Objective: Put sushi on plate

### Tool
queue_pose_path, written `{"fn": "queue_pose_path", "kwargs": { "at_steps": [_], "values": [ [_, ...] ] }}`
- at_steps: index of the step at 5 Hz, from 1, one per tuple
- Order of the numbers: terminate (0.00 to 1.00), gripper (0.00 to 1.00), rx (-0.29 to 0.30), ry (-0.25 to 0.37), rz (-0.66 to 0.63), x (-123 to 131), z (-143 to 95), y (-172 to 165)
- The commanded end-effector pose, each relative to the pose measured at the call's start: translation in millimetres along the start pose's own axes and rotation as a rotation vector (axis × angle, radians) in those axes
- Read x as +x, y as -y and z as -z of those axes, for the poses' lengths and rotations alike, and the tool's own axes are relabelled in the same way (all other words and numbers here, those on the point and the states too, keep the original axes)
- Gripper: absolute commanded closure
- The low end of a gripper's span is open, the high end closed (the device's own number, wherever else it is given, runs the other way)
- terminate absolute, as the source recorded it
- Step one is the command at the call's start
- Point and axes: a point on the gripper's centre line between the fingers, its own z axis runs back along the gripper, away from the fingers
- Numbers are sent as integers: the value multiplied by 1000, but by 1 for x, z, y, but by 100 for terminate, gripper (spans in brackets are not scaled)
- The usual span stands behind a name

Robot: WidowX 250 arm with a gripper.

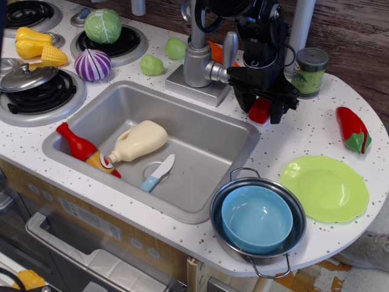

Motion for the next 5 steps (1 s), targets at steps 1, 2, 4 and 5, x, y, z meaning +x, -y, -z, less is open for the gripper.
{"fn": "queue_pose_path", "kwargs": {
  "at_steps": [1, 2, 4, 5],
  "values": [
    [0, 100, 10, 47, 19, 16, -17, 1],
    [0, 100, 48, 36, 42, 17, -32, 20],
    [0, 100, 44, 4, -21, 0, -60, 53],
    [0, 100, 19, -5, -49, -13, -66, 78]
  ]
}}
